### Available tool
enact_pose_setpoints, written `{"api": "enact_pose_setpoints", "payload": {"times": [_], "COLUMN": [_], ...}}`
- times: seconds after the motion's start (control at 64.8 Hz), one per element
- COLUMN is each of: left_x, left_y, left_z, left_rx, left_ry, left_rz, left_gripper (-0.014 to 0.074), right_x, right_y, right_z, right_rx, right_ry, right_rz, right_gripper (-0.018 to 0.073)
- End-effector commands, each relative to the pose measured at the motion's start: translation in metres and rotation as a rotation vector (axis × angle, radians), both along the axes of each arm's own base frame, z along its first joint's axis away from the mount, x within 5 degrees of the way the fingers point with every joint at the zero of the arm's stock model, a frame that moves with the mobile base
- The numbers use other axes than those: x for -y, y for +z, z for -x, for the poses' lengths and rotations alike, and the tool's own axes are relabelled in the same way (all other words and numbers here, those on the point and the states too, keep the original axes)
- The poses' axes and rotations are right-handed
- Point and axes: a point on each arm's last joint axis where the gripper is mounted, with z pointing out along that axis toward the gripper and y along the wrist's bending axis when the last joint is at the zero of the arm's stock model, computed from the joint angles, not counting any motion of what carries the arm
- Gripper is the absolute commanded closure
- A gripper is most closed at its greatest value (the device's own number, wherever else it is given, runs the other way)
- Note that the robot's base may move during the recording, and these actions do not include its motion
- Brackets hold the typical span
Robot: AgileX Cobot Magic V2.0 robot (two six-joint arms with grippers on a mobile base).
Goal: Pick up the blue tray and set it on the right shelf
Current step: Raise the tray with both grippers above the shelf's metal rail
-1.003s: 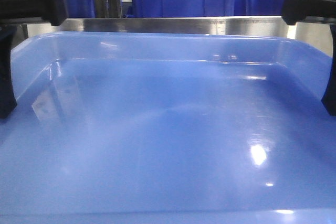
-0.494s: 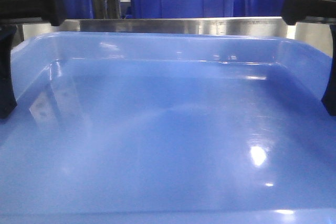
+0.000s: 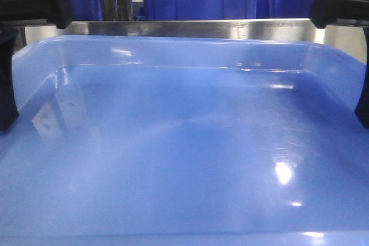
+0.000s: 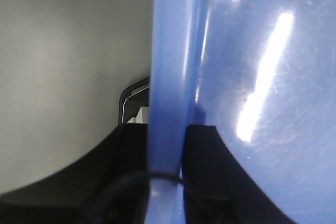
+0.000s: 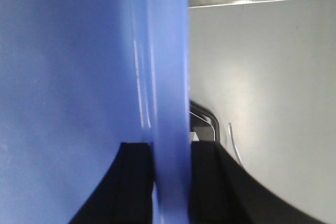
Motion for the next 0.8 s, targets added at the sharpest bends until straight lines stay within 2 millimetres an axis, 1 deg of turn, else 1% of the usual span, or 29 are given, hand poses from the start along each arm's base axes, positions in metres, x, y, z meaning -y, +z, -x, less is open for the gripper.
{"api": "enact_pose_setpoints", "payload": {"times": [0.0, 0.185, 0.278, 0.401, 0.494, 0.571, 0.602, 0.679, 0.741, 0.772, 0.787], "left_x": [-0.003, -0.002, -0.002, 0.002, 0.006, 0.008, 0.007, 0.005, 0.002, 0.0, 0.0], "left_y": [0.013, 0.014, 0.019, 0.039, 0.062, 0.08, 0.087, 0.107, 0.122, 0.131, 0.131], "left_z": [0.003, 0.001, 0.0, -0.005, -0.013, -0.019, -0.022, -0.032, -0.044, -0.05, -0.053], "left_rx": [0.039, 0.061, 0.071, 0.129, 0.239, 0.325, 0.352, 0.42, 0.476, 0.506, 0.51], "left_ry": [0.014, 0.01, 0.004, -0.021, -0.087, -0.105, -0.097, -0.082, -0.079, -0.077, -0.076], "left_rz": [0.017, 0.022, 0.023, 0.065, 0.101, 0.127, 0.146, 0.189, 0.2, 0.208, 0.205], "left_gripper": [0.0575, 0.0575, 0.0575, 0.0575, 0.0575, 0.0575, 0.0575, 0.0575, 0.0575, 0.0575, 0.0575], "right_x": [0.002, 0.002, 0.002, 0.001, -0.001, -0.002, -0.002, -0.003, -0.003, -0.005, -0.005], "right_y": [0.013, 0.014, 0.02, 0.048, 0.08, 0.103, 0.114, 0.13, 0.144, 0.146, 0.147], "right_z": [0.0, -0.001, -0.001, -0.004, -0.01, -0.017, -0.021, -0.034, -0.048, -0.057, -0.059], "right_rx": [0.051, 0.058, 0.054, 0.095, 0.204, 0.278, 0.309, 0.357, 0.397, 0.402, 0.403], "right_ry": [-0.007, -0.006, -0.007, 0.025, 0.075, 0.076, 0.071, 0.067, 0.065, 0.066, 0.07], "right_rz": [-0.011, -0.015, -0.011, -0.019, -0.042, -0.073, -0.087, -0.092, -0.092, -0.086, -0.082], "right_gripper": [0.0345, 0.0345, 0.0345, 0.0345, 0.0345, 0.0345, 0.0345, 0.0345, 0.0345, 0.0345, 0.0345]}}
